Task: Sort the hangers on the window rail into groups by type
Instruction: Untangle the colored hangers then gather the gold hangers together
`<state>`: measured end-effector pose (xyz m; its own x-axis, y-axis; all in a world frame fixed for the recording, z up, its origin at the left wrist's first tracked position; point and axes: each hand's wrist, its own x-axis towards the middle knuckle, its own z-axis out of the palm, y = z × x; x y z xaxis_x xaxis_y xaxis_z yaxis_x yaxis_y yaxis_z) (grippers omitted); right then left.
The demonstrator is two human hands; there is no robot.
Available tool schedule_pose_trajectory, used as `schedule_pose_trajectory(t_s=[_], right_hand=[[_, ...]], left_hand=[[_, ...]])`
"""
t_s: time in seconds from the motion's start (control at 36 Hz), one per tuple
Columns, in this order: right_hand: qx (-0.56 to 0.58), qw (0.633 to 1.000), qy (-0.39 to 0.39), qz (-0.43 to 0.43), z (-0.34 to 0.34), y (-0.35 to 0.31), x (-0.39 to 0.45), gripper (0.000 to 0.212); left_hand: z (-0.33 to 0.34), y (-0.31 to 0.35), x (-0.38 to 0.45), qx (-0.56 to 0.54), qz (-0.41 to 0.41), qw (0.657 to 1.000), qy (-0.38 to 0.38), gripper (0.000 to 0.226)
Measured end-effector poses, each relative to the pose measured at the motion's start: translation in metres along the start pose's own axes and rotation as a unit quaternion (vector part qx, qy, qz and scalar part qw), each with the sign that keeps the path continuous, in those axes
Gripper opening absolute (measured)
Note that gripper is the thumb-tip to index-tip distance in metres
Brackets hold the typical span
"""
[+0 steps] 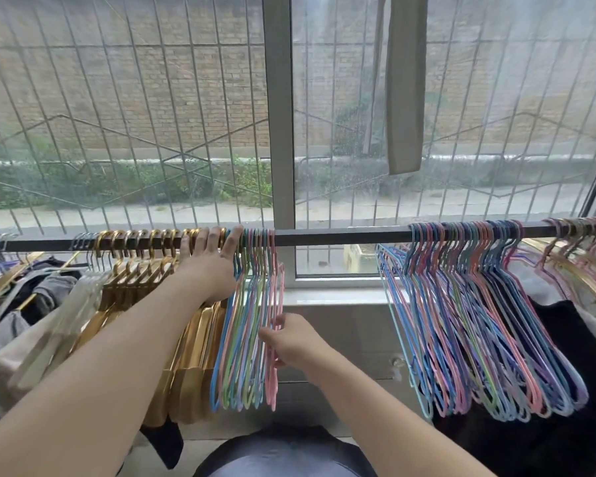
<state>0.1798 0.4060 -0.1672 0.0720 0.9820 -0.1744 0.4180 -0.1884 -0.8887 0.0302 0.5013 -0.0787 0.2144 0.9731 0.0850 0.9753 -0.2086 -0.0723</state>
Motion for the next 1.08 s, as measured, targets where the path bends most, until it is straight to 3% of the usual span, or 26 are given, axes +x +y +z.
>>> schedule_pose_trajectory(t_s=[0.06,0.33,0.47,0.58,0.67,0.75,0.83,0.94,1.08], right_hand=[[0.004,1.000,0.019,-0.007,0.004,0.002,-0.001,0.025],[0.001,0.996,0.082,-0.038,-0.004,0.006,-0.013,0.041],[0.111,0.994,0.016,-0.020,-0.034,0.016,-0.040,0.057],[0.231,0.973,0.008,-0.027,-0.080,0.031,-0.067,0.063],[0.216,0.976,0.002,-0.042,-0.106,0.028,-0.086,0.062],[0.194,0.977,0.049,-0.078,-0.116,0.015,-0.101,0.045],[0.246,0.949,0.140,-0.135,-0.116,0.005,-0.114,0.028],[0.260,0.912,0.230,-0.219,-0.111,-0.008,-0.125,0.021],[0.175,0.914,0.266,-0.253,-0.109,-0.033,-0.114,0.024]], left_hand=[[0.000,-0.001,0.000,0.000,0.001,1.000,0.001,0.098],[-0.001,-0.002,0.001,-0.002,0.004,1.000,-0.004,0.099],[0.000,-0.002,0.000,-0.006,0.007,1.000,-0.005,0.101],[0.000,-0.004,0.004,-0.004,0.008,1.000,0.000,0.102],[0.000,-0.004,0.004,-0.004,0.009,1.000,-0.005,0.103],[0.003,-0.005,0.006,-0.004,0.006,1.000,-0.008,0.104],[0.004,-0.004,0.009,-0.004,0.006,1.000,-0.006,0.107],[0.004,-0.004,0.009,-0.003,0.007,1.000,-0.007,0.106],[0.002,-0.002,0.008,-0.006,0.009,1.000,-0.007,0.106]])
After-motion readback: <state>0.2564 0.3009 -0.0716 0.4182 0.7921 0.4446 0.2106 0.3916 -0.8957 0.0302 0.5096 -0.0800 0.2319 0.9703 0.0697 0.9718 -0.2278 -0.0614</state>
